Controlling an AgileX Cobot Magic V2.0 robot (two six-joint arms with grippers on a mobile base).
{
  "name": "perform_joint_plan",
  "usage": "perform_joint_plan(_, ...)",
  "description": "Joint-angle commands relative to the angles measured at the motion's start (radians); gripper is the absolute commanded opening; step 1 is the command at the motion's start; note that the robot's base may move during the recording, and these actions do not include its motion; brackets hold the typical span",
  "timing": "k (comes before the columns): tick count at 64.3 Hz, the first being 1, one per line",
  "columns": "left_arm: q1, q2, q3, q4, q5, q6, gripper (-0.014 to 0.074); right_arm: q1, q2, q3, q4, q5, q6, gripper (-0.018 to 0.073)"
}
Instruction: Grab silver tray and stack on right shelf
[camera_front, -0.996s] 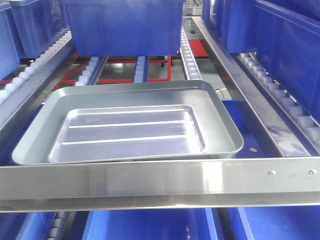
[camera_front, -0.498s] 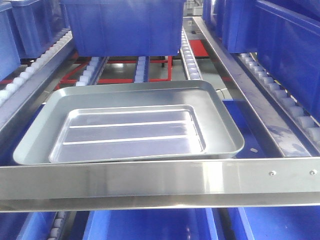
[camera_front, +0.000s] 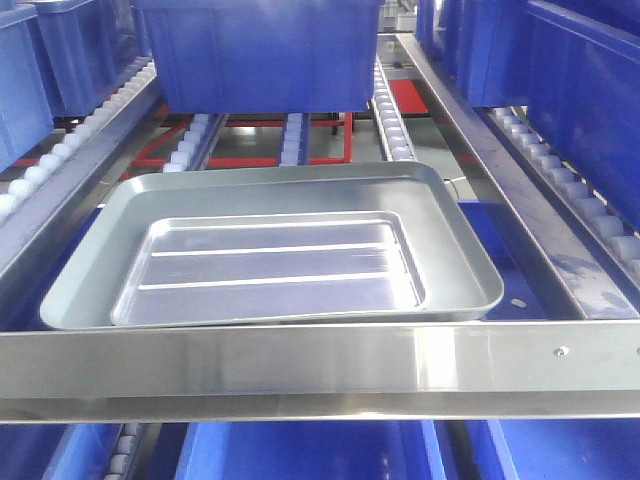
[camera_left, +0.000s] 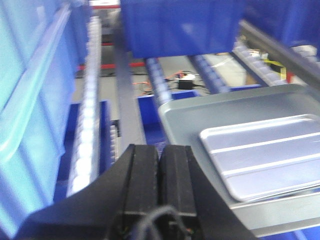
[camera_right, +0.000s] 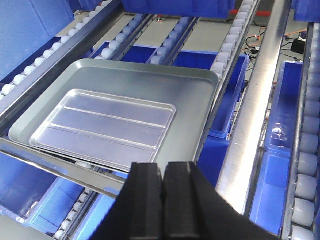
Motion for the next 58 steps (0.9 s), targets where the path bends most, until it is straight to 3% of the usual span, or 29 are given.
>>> perform_joint_plan(1,0.039,-0.048,0.049,-0.02,-0.129,0.004,-0.0078,-0.004,0.003,-0.026,-0.018,-0.088,-0.011,0.0049)
perform_joint_plan(10,0.088,-0.053,0.195,-0.029,-0.307,0.004,-0.0078,-0.004,0.003,-0.026,-0.018,-0.086,-0.011,0.0049)
perform_joint_plan(13,0.103,-0.053,0.187,-0.043,-0.249,0.004,-0.0078,-0.004,0.003,-0.026,-0.018,-0.085,-0.011,0.0049)
perform_joint_plan(58,0.124,-0.053,0.19,-0.045,-0.255,0.004,-0.0079,-0.004,0.003,-0.026,-0.018,-0.084,-0.011,0.0049)
